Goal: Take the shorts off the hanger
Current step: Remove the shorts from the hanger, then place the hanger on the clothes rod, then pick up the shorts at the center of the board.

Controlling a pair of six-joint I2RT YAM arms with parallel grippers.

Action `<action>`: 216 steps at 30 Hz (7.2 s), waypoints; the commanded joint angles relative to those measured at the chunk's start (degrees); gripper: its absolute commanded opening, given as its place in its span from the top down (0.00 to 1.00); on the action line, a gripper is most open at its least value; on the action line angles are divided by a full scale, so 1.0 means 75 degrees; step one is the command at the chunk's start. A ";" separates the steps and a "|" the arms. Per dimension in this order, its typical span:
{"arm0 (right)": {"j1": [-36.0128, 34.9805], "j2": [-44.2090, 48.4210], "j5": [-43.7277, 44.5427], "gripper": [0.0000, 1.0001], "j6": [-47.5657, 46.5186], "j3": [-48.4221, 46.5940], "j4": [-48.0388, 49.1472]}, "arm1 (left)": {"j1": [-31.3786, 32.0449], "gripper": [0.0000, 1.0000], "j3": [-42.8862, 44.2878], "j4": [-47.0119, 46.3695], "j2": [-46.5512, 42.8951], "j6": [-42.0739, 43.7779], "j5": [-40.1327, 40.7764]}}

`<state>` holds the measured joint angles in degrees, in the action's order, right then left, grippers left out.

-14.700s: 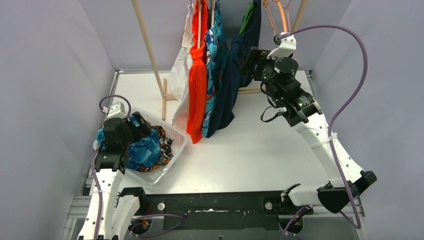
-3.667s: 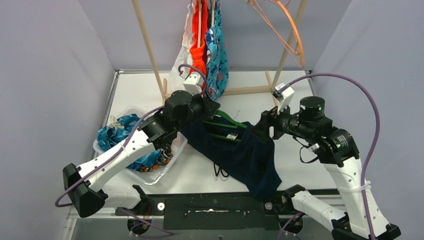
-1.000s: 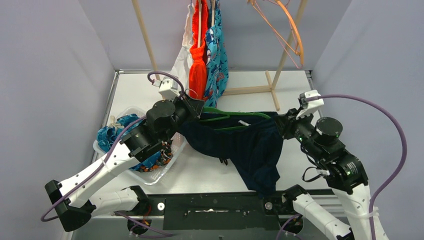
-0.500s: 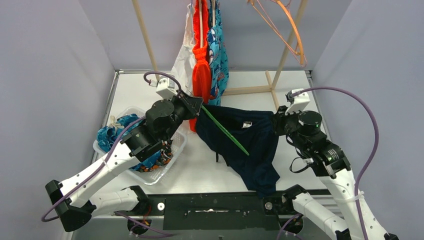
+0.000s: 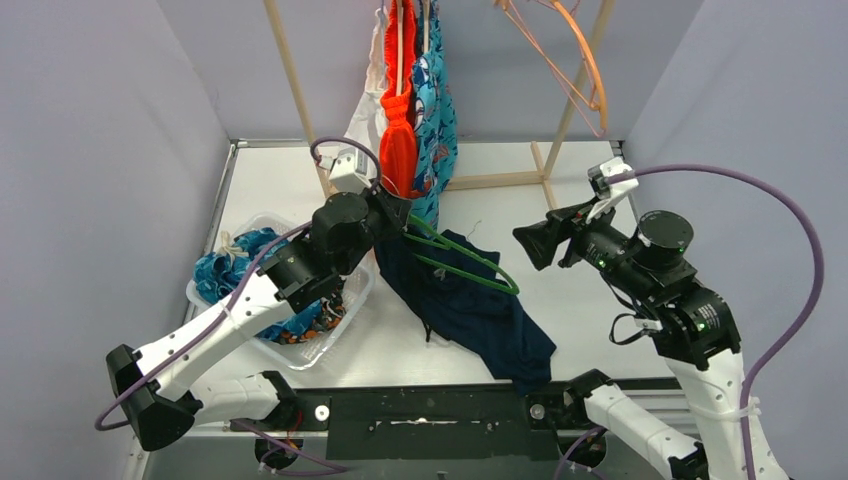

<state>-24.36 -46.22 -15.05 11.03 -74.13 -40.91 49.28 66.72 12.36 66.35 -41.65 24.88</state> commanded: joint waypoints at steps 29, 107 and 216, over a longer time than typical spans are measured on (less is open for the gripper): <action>-0.3443 -0.1352 0.1109 0.90 -0.1255 -0.0805 -0.1276 | -0.0064 1.00 0.0835 0.0210 0.0328 -0.0301 -0.0198; 0.0328 -0.2265 0.1407 1.00 -0.1213 -0.1940 0.2517 | -0.0111 0.19 -0.1873 0.0682 -0.2072 -0.0013 -0.2086; -0.0572 -0.0928 -0.0747 0.14 0.2167 0.7958 0.6558 | 0.1009 0.20 -0.1104 0.1105 0.2785 -0.6546 0.0040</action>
<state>-27.92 -56.40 -23.57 27.16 -15.46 5.96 57.28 53.76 17.69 84.42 -82.61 22.15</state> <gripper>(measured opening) 0.854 0.798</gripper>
